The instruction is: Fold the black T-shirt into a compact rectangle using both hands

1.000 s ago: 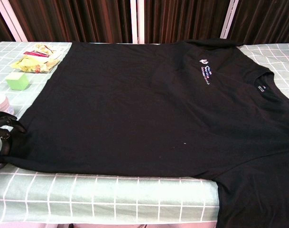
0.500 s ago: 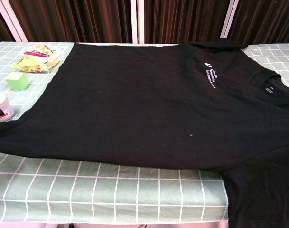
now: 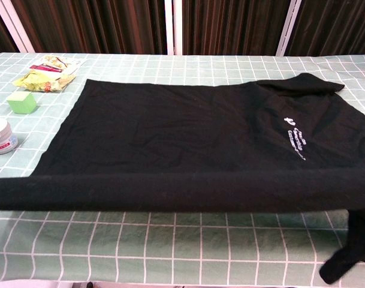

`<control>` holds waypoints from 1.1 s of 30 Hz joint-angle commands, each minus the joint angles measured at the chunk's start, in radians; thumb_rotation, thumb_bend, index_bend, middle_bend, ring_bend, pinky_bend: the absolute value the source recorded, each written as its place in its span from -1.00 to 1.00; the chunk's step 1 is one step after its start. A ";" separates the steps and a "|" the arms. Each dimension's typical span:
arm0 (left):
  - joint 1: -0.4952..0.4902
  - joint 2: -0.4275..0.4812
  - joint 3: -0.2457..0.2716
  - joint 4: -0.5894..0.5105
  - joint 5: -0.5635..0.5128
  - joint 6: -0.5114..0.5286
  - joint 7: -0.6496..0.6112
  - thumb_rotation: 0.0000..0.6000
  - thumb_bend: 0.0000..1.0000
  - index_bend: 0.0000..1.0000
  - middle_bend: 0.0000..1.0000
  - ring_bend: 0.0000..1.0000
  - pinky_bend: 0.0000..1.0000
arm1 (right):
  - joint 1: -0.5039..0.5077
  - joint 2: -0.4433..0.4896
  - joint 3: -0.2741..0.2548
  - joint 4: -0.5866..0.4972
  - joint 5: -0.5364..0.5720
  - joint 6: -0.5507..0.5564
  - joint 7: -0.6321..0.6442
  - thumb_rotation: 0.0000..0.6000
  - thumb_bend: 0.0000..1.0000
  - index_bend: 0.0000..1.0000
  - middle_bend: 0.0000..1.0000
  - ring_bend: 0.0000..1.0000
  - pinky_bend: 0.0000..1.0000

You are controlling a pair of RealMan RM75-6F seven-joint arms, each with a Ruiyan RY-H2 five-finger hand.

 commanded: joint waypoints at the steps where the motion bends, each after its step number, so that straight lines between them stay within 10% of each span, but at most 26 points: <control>1: 0.014 0.035 0.027 -0.036 0.041 0.011 0.020 1.00 -0.05 0.35 -0.44 -0.70 -0.59 | -0.029 0.013 -0.011 0.001 -0.017 0.028 0.001 1.00 0.24 0.38 -0.41 -0.83 -0.78; 6: 0.008 0.039 0.006 -0.065 0.033 -0.021 0.055 1.00 -0.05 0.35 -0.44 -0.70 -0.59 | -0.035 0.007 0.005 -0.006 -0.014 0.019 0.011 1.00 0.24 0.38 -0.41 -0.83 -0.78; 17: -0.183 0.045 -0.242 -0.128 -0.234 -0.286 0.131 1.00 -0.05 0.33 -0.48 -0.70 -0.60 | 0.134 0.027 0.147 -0.172 0.108 -0.250 -0.037 1.00 0.24 0.48 -0.36 -0.83 -0.79; 33: -0.492 -0.033 -0.486 0.080 -0.612 -0.706 0.194 1.00 -0.03 0.33 -0.49 -0.72 -0.62 | 0.343 -0.023 0.331 -0.201 0.359 -0.612 -0.154 1.00 0.23 0.49 -0.37 -0.83 -0.86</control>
